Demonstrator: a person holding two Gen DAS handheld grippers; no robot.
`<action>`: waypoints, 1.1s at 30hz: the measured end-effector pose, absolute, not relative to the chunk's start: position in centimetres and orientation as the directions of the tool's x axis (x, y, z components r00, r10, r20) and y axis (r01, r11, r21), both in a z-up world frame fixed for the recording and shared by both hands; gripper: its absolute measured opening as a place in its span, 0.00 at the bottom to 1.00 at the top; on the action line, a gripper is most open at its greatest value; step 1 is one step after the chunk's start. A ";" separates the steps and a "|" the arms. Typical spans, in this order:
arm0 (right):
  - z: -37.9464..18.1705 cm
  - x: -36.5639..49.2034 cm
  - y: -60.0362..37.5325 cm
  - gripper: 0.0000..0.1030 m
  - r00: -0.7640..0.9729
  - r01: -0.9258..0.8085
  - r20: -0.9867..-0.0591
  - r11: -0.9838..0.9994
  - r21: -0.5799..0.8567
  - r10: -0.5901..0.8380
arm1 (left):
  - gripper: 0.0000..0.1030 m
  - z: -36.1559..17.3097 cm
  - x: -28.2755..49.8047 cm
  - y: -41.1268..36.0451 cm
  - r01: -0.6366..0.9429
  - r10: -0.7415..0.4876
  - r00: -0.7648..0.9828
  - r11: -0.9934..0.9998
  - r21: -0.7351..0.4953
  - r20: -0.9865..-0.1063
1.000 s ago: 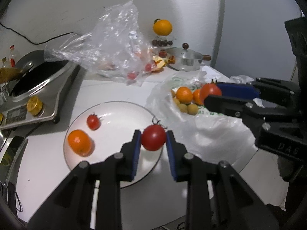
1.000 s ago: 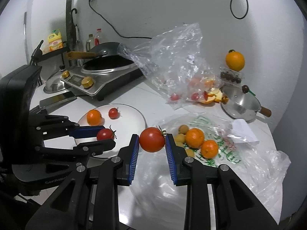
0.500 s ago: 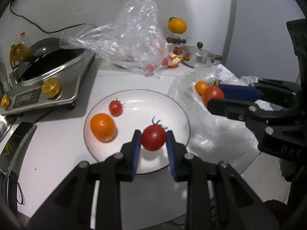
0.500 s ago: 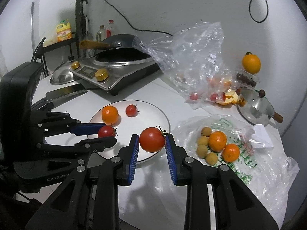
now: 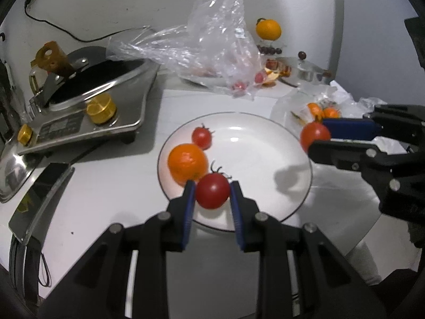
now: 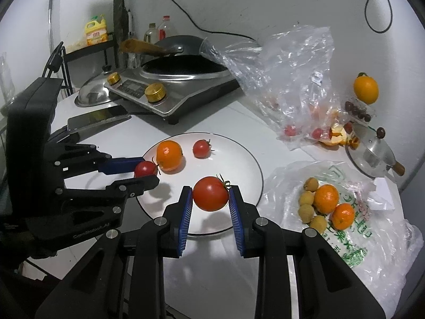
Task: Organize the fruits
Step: 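Lower both red tomatoes onto the white plate and open both tools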
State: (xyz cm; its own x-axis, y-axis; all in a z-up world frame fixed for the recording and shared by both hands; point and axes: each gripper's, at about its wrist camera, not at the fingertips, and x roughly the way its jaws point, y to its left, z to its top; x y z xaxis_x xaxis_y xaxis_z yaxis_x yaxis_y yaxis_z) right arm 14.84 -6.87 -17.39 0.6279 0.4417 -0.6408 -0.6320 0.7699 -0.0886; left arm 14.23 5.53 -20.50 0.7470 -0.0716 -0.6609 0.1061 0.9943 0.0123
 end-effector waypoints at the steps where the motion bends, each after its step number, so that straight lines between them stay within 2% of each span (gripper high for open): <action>1: -17.6 14.9 -6.6 0.29 0.625 -0.633 -0.645 0.769 -0.089 0.440 | 0.26 -20.7 14.3 5.7 0.106 -0.067 0.746 0.994 0.018 -0.663; 21: -21.1 16.8 -4.0 0.29 0.556 -0.642 -0.719 0.764 -0.054 0.416 | 0.27 -22.1 16.0 6.9 0.141 -0.116 0.717 0.990 -0.021 -0.688; 33: -22.2 17.6 -3.0 0.29 0.515 -0.653 -0.736 0.757 -0.005 0.439 | 0.29 -20.9 15.0 8.5 0.133 -0.133 0.742 0.990 -0.050 -0.657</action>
